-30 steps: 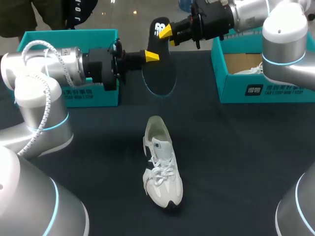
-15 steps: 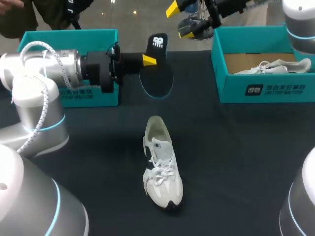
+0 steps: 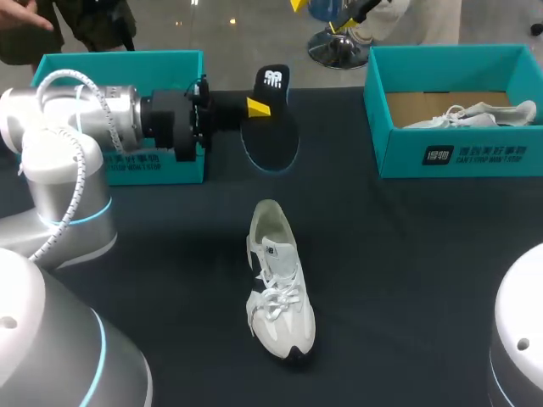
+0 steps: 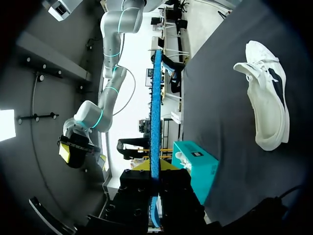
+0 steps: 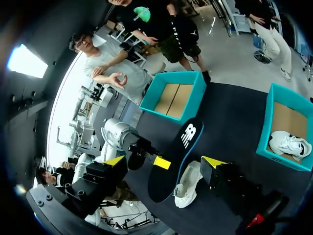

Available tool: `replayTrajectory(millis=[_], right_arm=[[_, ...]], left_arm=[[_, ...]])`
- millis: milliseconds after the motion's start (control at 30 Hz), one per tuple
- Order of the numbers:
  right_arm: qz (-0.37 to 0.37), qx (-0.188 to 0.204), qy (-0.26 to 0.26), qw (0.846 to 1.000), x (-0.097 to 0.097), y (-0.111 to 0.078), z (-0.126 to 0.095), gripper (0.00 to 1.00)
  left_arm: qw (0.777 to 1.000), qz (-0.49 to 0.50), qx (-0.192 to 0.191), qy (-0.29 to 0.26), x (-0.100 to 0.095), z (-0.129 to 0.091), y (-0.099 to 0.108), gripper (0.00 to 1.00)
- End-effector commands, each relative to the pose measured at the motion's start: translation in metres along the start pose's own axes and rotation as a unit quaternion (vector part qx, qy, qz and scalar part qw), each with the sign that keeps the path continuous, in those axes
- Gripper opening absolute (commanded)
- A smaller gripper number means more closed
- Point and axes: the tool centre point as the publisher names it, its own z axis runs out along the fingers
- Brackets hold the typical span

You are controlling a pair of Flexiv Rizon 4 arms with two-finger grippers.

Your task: Take the shoe out of the shoebox, open the shoe tongue, remove and reinsert the insole, then place the shoe into the shoebox

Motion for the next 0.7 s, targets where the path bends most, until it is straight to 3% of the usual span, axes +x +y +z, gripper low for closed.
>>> replayTrajectory(millis=[33, 700], right_arm=[[-0.004, -0.003, -0.073, 0.997, 0.0032, -0.0011, -0.0011, 1.0], [-0.021, 0.003, -0.08, 0.997, 0.0031, 0.0, 0.0004, 1.0]], left_arm=[[1.0, -0.001, -0.002, 0.003, 0.001, 0.0034, -0.0018, 0.0], [0.999, -0.008, -0.02, 0.026, 0.0062, 0.0028, -0.0032, 0.0]])
